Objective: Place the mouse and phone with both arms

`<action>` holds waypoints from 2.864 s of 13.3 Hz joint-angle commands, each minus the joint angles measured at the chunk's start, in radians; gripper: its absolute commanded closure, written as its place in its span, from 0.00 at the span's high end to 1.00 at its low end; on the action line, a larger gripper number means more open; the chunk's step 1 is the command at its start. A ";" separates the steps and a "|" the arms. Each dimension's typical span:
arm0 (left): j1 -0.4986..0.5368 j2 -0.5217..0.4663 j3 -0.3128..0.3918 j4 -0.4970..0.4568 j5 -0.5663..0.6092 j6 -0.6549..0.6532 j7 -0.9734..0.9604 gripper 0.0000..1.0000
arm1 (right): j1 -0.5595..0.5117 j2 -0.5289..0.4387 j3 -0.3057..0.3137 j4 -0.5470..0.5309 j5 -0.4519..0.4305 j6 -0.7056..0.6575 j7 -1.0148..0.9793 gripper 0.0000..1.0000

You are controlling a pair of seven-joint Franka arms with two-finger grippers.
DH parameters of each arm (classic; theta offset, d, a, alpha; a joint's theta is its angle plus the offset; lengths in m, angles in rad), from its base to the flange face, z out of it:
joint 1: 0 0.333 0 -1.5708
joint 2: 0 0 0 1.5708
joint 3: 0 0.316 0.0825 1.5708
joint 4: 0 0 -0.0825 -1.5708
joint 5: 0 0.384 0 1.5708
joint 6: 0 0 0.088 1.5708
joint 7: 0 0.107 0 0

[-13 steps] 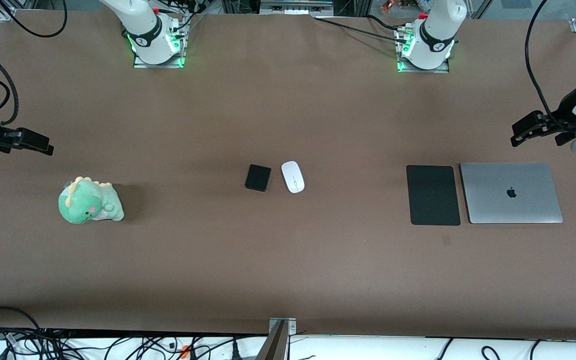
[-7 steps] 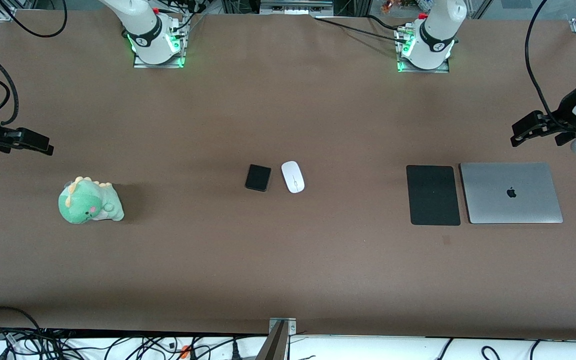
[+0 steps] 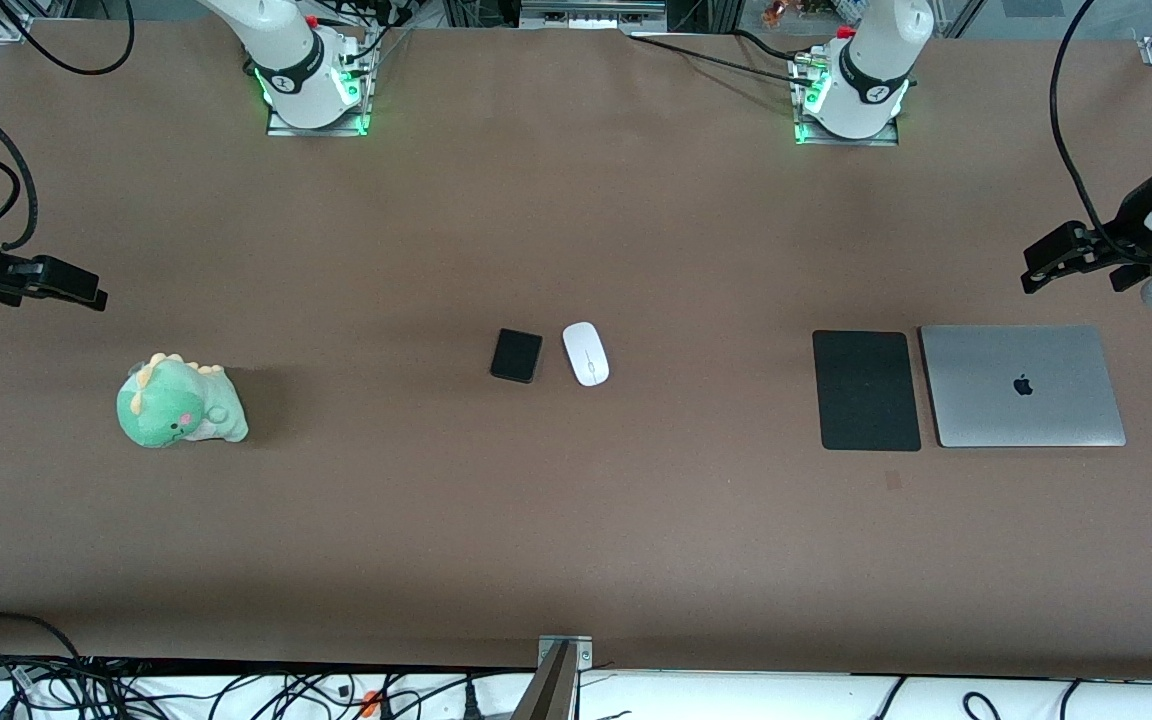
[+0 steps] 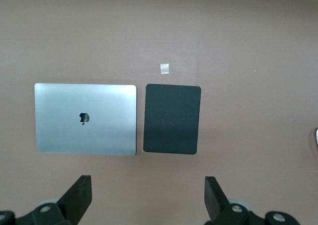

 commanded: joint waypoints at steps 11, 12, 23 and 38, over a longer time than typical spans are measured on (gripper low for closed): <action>-0.140 0.194 -0.119 0.033 -0.071 0.114 -0.460 1.00 | 0.001 -0.007 0.003 0.007 -0.001 -0.021 -0.003 1.00; -0.183 0.223 -0.124 0.033 -0.071 0.153 -0.529 1.00 | 0.001 -0.007 0.003 0.007 -0.001 -0.021 -0.005 1.00; -0.573 0.726 -0.122 0.216 -0.089 0.519 -1.038 1.00 | 0.012 -0.004 0.003 -0.003 -0.002 -0.030 -0.005 1.00; -0.662 0.837 -0.110 0.185 -0.034 0.639 -1.136 1.00 | 0.020 0.004 0.003 -0.005 -0.005 -0.030 -0.014 1.00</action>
